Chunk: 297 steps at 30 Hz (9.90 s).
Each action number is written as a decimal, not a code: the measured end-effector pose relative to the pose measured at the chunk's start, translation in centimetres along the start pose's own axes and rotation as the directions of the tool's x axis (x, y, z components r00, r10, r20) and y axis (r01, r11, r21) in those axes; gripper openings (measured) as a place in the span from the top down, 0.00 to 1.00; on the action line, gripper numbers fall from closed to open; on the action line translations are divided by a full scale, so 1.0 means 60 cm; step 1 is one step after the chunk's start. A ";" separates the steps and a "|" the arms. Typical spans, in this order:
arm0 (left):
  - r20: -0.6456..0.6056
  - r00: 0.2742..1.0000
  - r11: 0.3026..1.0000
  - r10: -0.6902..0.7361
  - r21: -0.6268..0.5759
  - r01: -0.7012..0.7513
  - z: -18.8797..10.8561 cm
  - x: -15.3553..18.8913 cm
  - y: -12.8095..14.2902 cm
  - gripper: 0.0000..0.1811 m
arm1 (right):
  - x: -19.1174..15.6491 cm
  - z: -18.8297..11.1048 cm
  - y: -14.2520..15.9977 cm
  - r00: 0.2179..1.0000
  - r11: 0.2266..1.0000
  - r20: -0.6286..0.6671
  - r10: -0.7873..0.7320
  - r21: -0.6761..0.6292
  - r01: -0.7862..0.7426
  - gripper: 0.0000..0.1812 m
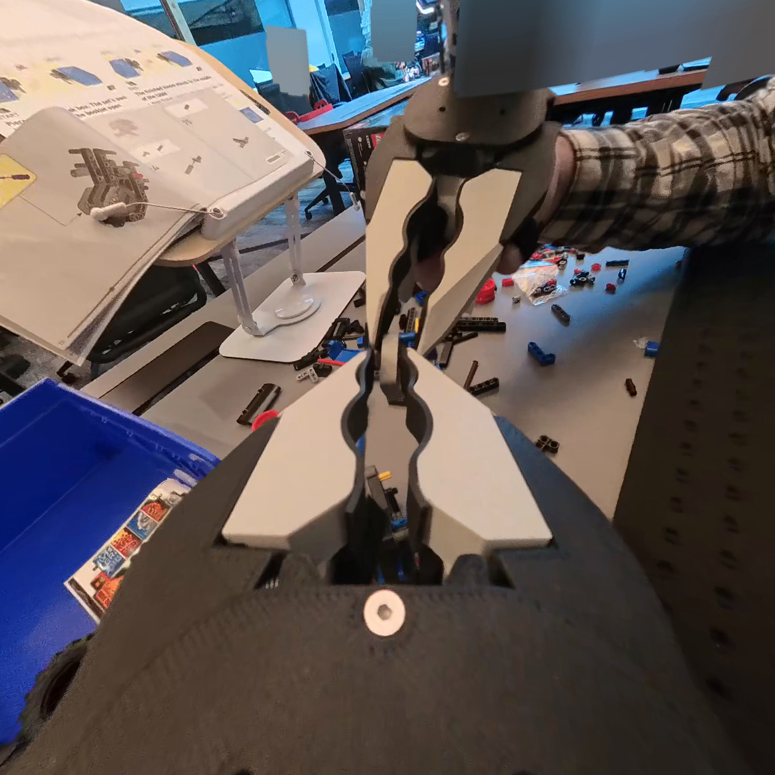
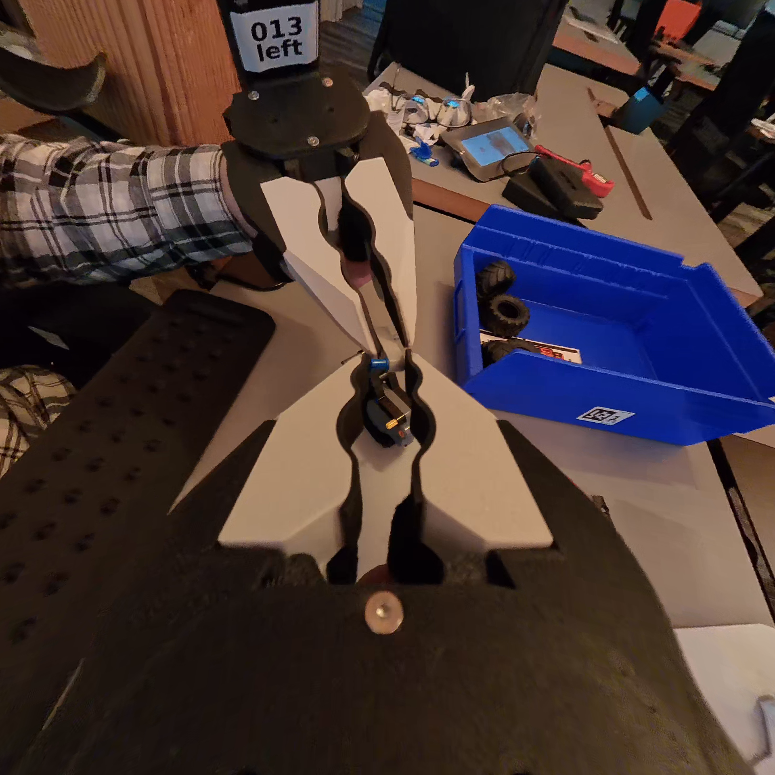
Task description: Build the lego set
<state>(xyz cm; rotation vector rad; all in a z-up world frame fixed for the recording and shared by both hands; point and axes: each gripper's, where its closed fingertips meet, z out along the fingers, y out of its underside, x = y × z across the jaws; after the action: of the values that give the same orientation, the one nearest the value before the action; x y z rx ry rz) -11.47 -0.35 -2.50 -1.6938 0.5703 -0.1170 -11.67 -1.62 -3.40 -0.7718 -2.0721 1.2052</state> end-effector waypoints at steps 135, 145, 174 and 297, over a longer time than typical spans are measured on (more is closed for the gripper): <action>0.236 0.955 0.834 0.177 -0.551 -0.018 0.009 -0.033 0.151 0.62 | 0.021 0.054 0.126 0.907 0.987 -0.420 -0.017 -0.152 -0.052 0.96; 0.240 0.939 0.848 0.246 -0.523 -0.089 -0.027 -0.011 0.128 0.67 | 0.021 0.030 0.113 0.906 0.988 -0.423 -0.003 -0.141 -0.063 0.97; -0.085 0.996 0.947 -0.040 -0.320 0.011 -0.031 0.051 0.154 0.96 | 0.041 -0.042 0.119 0.917 0.986 -0.393 0.077 -0.104 -0.128 0.96; 0.153 0.950 0.895 0.273 -0.402 -0.193 0.011 0.049 0.135 0.77 | -0.007 0.051 0.145 0.993 0.958 -0.047 0.108 -0.263 -0.116 1.00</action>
<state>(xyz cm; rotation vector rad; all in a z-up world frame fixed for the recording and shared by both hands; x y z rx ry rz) -11.12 -1.81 -11.00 -1.9691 0.6666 0.3654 -12.11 0.03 -12.44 -1.0376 -2.2162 0.9751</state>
